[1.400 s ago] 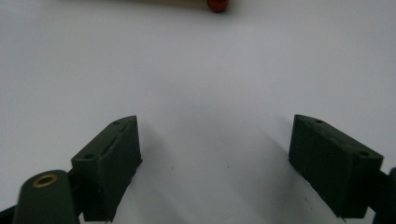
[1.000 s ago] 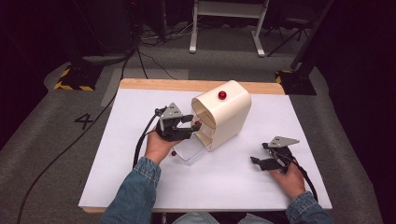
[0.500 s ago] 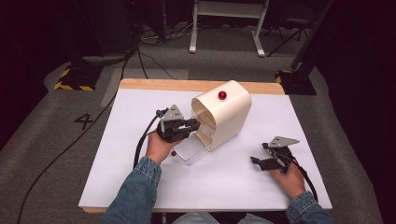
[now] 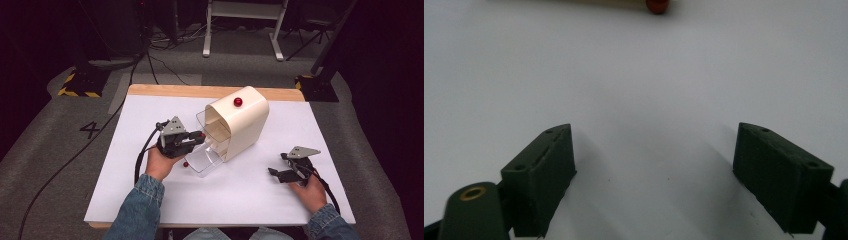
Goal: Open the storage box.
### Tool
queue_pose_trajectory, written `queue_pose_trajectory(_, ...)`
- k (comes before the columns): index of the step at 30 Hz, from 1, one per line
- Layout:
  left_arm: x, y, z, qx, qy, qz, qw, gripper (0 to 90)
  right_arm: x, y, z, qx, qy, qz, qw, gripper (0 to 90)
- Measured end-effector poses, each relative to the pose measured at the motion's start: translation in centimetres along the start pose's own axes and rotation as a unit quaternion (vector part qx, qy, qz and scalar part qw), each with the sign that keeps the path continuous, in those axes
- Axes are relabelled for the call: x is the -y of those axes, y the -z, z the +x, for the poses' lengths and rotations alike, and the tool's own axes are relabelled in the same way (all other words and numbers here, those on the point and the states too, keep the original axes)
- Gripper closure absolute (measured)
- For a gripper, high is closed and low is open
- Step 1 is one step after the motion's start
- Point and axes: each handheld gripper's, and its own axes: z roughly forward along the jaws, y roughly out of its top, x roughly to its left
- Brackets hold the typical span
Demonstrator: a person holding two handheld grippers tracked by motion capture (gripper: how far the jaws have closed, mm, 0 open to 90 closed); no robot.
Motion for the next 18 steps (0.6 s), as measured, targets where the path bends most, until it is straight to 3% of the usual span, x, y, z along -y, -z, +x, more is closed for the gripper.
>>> queue_pose_trajectory(10, 1.1, 2.4, -0.3, -0.016, 0.001, -0.003, 0.9999, 73.6, 0.0, -0.1, -0.2, -0.006, -0.006, 0.002, 1.0, 17.1)
queue_pose_trajectory(13, 1.3, 2.7, -0.4, -0.015, 0.005, -0.003, 0.9999, 73.5, 0.0, -0.1, -0.2, -0.006, -0.006, 0.002, 1.0, 17.2)
queue_pose_trajectory(18, 1.7, 2.9, -0.5, -0.018, -0.004, 0.0, 0.9998, 73.4, 0.0, -0.1, -0.2, -0.006, -0.006, 0.002, 1.0, 17.2)
